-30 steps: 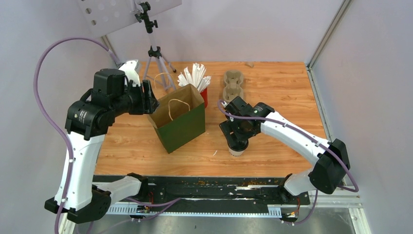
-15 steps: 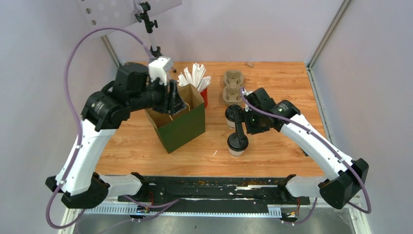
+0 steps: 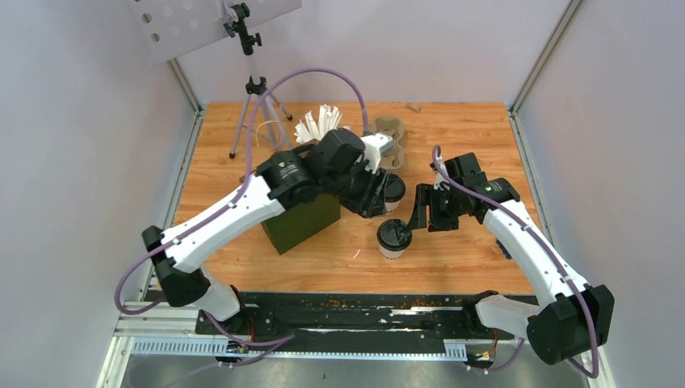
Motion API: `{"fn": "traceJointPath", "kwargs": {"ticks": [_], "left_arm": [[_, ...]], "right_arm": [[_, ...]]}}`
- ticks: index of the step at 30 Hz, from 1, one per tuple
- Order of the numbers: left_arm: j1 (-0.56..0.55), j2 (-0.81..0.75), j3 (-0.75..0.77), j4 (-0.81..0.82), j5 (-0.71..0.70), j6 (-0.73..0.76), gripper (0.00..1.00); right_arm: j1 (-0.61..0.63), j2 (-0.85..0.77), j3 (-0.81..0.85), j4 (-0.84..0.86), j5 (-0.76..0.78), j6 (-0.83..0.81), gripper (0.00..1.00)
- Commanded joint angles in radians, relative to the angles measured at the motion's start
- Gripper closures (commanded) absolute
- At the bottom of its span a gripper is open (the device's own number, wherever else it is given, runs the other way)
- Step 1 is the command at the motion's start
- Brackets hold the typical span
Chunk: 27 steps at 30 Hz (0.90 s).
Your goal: Pack the takeout coffee
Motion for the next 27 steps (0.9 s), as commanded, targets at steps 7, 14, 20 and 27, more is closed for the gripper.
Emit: {"fn": "traceJointPath", "kwargs": {"ticks": [7,14,20,27], "left_arm": [[-0.008,0.143,-0.096,0.165,0.064,0.001,0.5],[-0.01,0.223,-0.198,0.196,0.032,0.031,0.56],[-0.01,0.29,-0.212,0.205,0.018,0.04,0.57],[-0.01,0.327,-0.221,0.223,0.029,0.042,0.58]], "right_arm": [[-0.039,-0.019,-0.084,0.119,-0.138,-0.02,0.45],[-0.057,-0.003,-0.161,0.161,-0.166,-0.03,0.48],[-0.072,-0.009,-0.198,0.169,-0.165,-0.044,0.51],[-0.08,-0.003,-0.207,0.18,-0.184,-0.056,0.53]]}}
